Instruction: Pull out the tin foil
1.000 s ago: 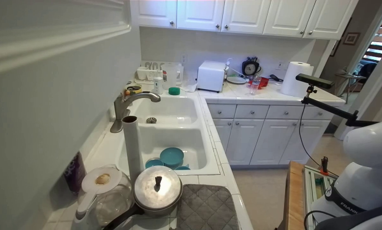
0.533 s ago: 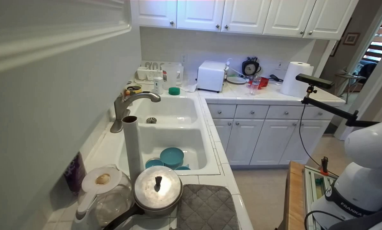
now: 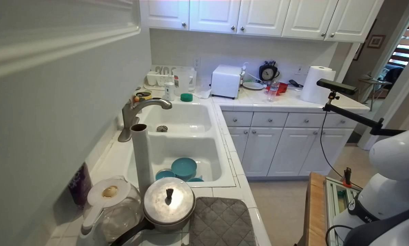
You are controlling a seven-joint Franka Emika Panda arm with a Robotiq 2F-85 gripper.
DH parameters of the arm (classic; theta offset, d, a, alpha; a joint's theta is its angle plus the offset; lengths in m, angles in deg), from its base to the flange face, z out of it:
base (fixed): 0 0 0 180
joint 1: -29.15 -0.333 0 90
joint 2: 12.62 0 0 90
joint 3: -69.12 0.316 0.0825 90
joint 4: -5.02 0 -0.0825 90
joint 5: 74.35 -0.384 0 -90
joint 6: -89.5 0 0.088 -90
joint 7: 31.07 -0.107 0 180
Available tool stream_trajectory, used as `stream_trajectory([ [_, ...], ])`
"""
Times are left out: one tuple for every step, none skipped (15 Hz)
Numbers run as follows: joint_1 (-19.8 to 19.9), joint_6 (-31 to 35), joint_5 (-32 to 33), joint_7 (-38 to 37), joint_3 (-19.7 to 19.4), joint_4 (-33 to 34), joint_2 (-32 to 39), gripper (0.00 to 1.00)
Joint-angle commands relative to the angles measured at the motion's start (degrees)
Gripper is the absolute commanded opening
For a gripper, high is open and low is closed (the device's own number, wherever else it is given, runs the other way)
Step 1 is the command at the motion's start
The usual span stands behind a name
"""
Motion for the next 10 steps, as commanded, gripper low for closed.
stream_trajectory([
  [-0.7,-0.4,0.8,2.6,-3.3,-0.1,3.3,0.0],
  [-0.9,-0.5,0.6,3.0,-4.0,0.0,3.9,0.0],
  [-1.1,-0.6,0.6,3.4,-4.8,0.0,4.8,0.0],
  [-1.3,-0.7,0.5,3.7,-5.4,0.1,5.3,0.0],
  [-1.6,-0.8,0.3,4.2,-6.0,0.1,5.9,0.0],
  [-1.8,-0.9,0.3,4.4,-6.5,0.2,6.4,0.0],
  [-2.1,-0.9,0.3,4.6,-7.0,0.3,6.8,0.0],
  [-2.6,-1.0,0.2,5.0,-7.5,0.2,7.3,0.0],
  [-3.2,-1.4,0.3,5.2,-7.9,0.2,7.9,0.0],
  [-3.6,-1.5,0.2,5.5,-8.2,0.2,8.2,0.0],
])
